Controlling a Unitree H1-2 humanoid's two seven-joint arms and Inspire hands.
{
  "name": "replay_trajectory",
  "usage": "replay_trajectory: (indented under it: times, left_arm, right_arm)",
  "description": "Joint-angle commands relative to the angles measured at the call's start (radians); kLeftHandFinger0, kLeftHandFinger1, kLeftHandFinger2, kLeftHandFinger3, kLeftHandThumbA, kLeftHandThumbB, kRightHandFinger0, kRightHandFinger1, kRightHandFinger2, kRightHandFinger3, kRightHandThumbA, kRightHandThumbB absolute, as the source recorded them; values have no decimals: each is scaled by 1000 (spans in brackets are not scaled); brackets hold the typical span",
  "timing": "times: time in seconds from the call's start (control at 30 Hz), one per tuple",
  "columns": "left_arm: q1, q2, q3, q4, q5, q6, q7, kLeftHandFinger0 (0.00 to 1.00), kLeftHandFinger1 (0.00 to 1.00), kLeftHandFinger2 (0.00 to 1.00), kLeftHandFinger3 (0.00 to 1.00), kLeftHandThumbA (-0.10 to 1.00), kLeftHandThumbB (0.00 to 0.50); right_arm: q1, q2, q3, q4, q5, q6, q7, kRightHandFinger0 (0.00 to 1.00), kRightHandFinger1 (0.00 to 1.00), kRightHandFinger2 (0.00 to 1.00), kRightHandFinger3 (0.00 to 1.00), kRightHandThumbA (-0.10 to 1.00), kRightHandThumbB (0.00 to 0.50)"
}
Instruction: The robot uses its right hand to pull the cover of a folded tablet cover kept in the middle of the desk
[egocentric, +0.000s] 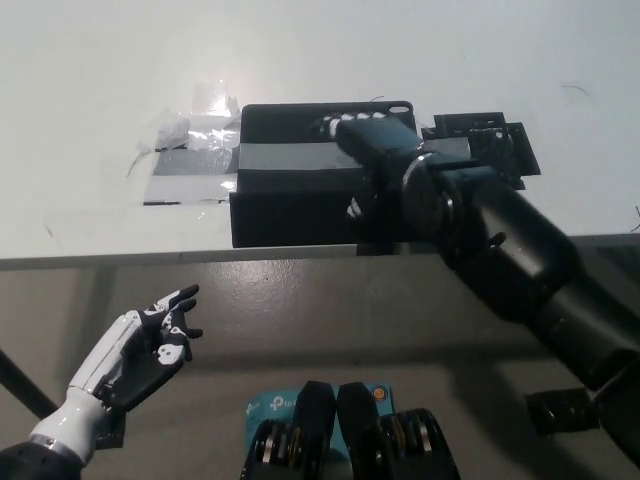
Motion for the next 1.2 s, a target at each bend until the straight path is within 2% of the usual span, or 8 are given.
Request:
replay_trajectory:
  times: [0.0, 0.3, 0.5, 0.53, 0.63, 0.8, 0.97, 1.17]
  left_arm:
    - [-22, 29, -9, -28, 5, -9, -26, 847, 980, 1000, 1000, 1000, 210]
    - [-42, 42, -9, -29, 10, -18, -40, 836, 961, 1000, 1000, 1000, 203]
    - [-46, 59, -25, -31, 29, -20, -49, 873, 983, 1000, 1000, 1000, 262]
    - [-46, 61, -28, -30, 32, -22, -49, 878, 984, 1000, 1000, 1000, 282]
    - [-42, 63, -40, -37, 42, -19, -52, 886, 990, 1000, 1000, 1000, 292]
    - [-49, 74, -60, -47, 75, -1, -46, 879, 1000, 1000, 1000, 1000, 324]
    - [-54, 68, -57, -45, 69, -3, -46, 877, 1000, 1000, 1000, 1000, 356]
    - [-51, 74, -53, -43, 58, -19, -58, 890, 1000, 1000, 1000, 1000, 352]
  right_arm:
    - [-27, -1, 31, -52, -57, -43, 47, 1000, 1000, 1000, 1000, 1000, 500]
    - [3, -60, 25, -136, -63, 9, 149, 1000, 1000, 1000, 1000, 1000, 500]
    - [0, -85, 18, -25, -111, 32, 103, 1000, 1000, 1000, 1000, 1000, 500]
    - [-7, -81, 17, 6, -117, 34, 93, 1000, 1000, 1000, 1000, 1000, 500]
    - [-12, -67, 17, 100, -132, 27, 46, 1000, 1000, 1000, 1000, 1000, 500]
    - [-14, 12, 20, 256, -124, 6, -1, 1000, 1000, 1000, 1000, 1000, 500]
    - [-7, 72, 14, 259, -109, 21, 36, 1000, 1000, 1000, 1000, 1000, 500]
    - [3, 94, 33, 205, -128, 19, 76, 1000, 1000, 1000, 1000, 1000, 500]
